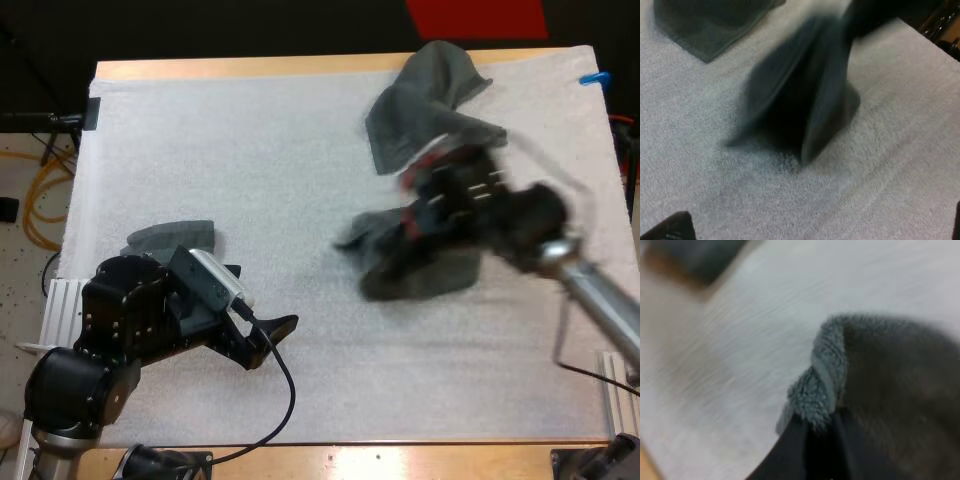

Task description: Pick towel from pile fold and stack

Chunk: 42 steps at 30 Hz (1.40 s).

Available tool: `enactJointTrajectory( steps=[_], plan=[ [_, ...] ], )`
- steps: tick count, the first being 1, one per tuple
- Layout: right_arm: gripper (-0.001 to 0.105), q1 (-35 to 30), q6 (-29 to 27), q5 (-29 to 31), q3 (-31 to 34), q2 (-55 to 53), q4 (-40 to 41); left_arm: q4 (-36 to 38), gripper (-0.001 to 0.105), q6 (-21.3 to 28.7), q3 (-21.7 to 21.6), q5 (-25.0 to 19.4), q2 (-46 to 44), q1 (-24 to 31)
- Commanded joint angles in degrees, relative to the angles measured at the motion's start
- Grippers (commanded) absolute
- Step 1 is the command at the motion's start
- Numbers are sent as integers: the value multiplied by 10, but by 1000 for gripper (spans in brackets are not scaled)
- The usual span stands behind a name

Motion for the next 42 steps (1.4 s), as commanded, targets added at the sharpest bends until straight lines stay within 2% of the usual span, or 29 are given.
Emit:
enactJointTrajectory(
  steps=[1,6,10,14,17,19,21,22,23,28,30,37,42],
  plan=[
    [0,23,-5,-22,-2,23,-20,1,104,-2,2,4,-1,-3],
    [0,91,44,-39,-7,95,-99,2,104,-2,2,4,-1,-3],
    [0,129,44,-52,-16,112,-97,2,104,-2,2,4,-1,-3],
    [1,141,44,-53,-19,110,-87,2,104,-2,2,4,-1,-3],
    [18,140,49,-84,-25,109,-61,2,104,-2,2,4,-1,-3],
    [42,140,49,-93,-32,110,-30,2,104,-2,2,4,-1,-3],
    [62,140,42,-93,-41,110,-1,2,104,-2,2,4,-1,-3],
    [70,140,31,-92,-45,106,16,2,104,-2,2,4,-1,-3],
    [72,140,25,-88,-47,104,21,2,104,-2,2,4,-1,-3],
    [71,115,9,51,-47,86,22,-7,104,2,2,4,-1,-3],
    [71,90,9,79,-47,86,21,-10,104,2,2,4,-1,-3],
    [71,-64,60,92,-47,112,21,-11,104,16,2,4,-1,-3],
    [71,-147,90,89,-47,152,22,-11,104,17,2,4,-1,-3]
  ],
)
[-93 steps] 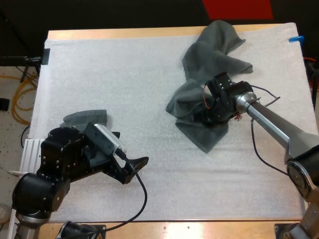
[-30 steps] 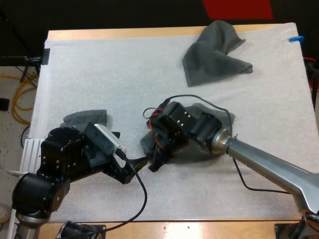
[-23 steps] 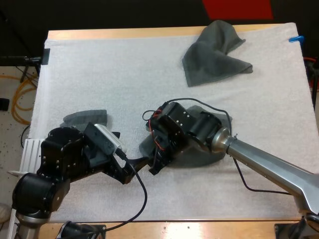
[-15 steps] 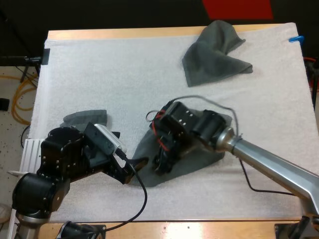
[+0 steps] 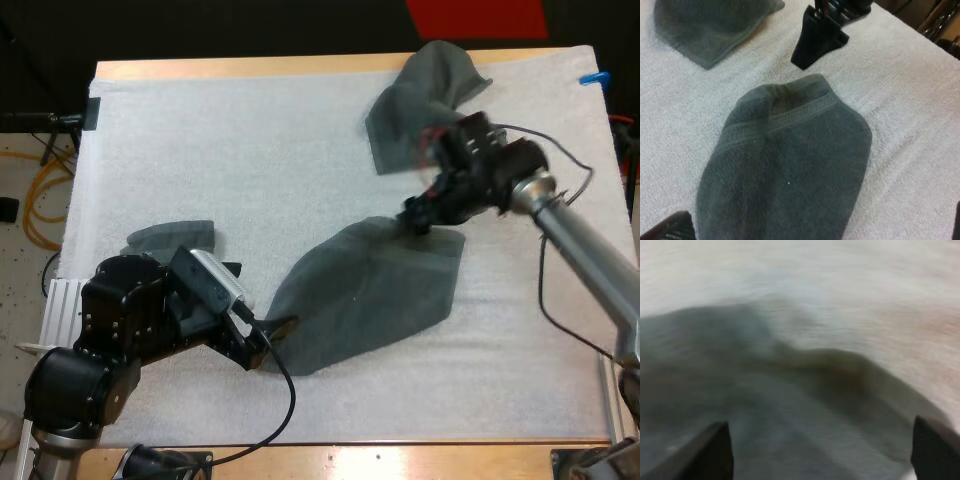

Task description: Pick towel from pile fold and stack

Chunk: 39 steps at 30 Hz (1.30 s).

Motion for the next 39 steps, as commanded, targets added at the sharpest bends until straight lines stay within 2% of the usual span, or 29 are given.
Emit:
enactJointTrajectory(
  steps=[1,7,12,18,20,23,25,26,28,33,39],
  plan=[
    [71,-15,4,-8,-3,15,0,-7,104,3,2,4,-1,-3],
    [71,-36,10,-6,-3,73,-1,-7,104,3,2,-2,-1,-3],
    [71,-36,28,-3,-3,105,-3,-5,104,3,2,-54,1,-3],
    [69,-36,30,48,-1,119,-3,4,104,3,2,-61,1,-3],
    [62,-36,30,48,-1,121,-3,4,104,3,2,-61,1,-3],
    [43,-36,30,48,-1,128,-3,4,104,3,2,-61,1,-3],
    [26,-36,30,46,0,133,-1,4,104,3,2,-61,1,-3],
    [23,-36,30,46,0,134,-2,4,104,3,2,-61,1,-3],
    [11,-36,30,46,6,136,-2,4,104,3,2,-61,1,-3],
    [3,-36,27,48,19,138,7,4,104,3,2,-61,1,-3],
    [0,-36,1,55,24,107,83,0,104,3,2,-61,4,-3]
  ],
)
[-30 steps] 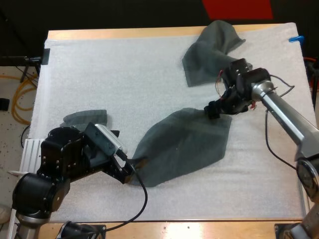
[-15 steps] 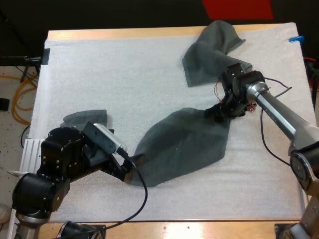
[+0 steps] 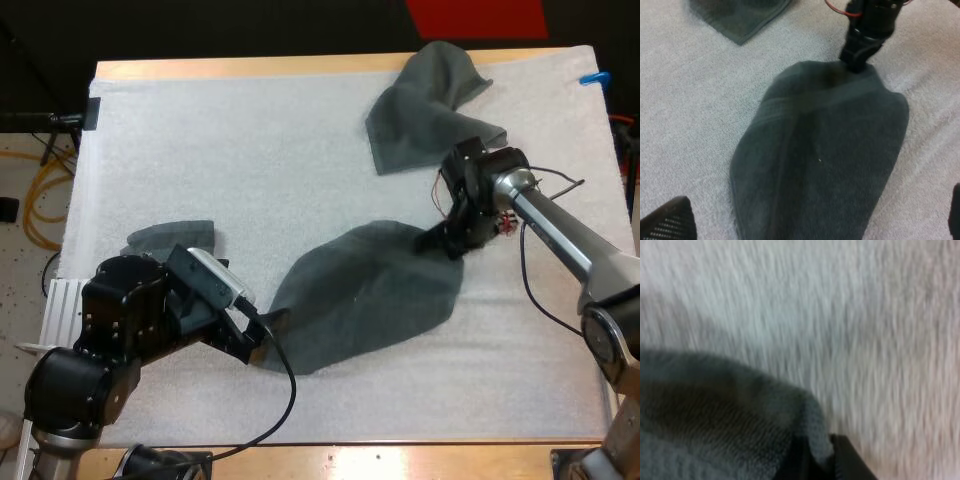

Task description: Pick towel from pile fold and stack

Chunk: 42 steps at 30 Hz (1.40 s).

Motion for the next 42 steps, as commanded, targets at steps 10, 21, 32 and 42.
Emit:
enactJointTrajectory(
  steps=[10,21,32,42],
  plan=[
    [0,-1,-26,16,136,-139,115,-64,104,-1,2,-4,107,-3],
    [0,-1,-9,12,240,-257,120,-97,104,12,-46,-4,299,-72],
    [0,-1,1,12,254,-274,102,-137,104,46,-191,-169,501,-192],
    [0,-1,-2,12,254,-274,102,-121,104,81,-293,-257,652,-221]
  ],
)
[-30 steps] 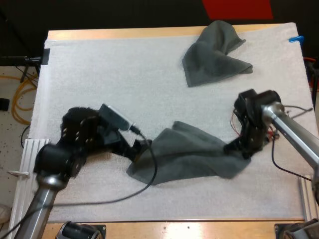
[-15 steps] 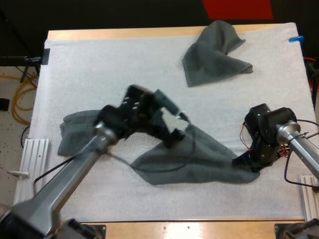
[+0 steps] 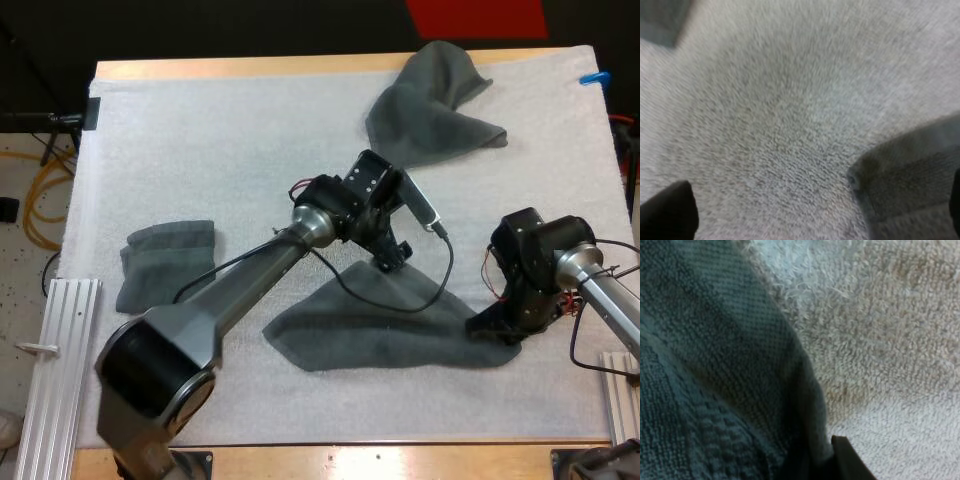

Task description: Pick towel from pile fold and stack

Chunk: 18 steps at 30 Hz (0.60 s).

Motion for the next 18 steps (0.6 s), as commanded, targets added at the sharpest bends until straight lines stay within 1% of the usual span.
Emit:
enactJointTrajectory(
  steps=[1,9,12,15,17,18],
  plan=[
    [0,-1,-2,-2,0,-5,1,6,104,3,-6,-10,9,-2],
    [0,-1,-2,-2,0,-5,1,11,104,3,-9,-10,66,-2],
    [0,-1,-2,-2,0,-5,1,11,103,3,-9,9,76,-2],
    [0,-1,-2,-2,0,-5,1,15,101,3,-9,12,86,-6],
    [0,-1,-2,-2,0,-5,1,22,96,3,-9,6,92,-10],
    [0,-1,-2,-2,0,-5,1,26,89,3,-9,6,95,-14]
  ],
)
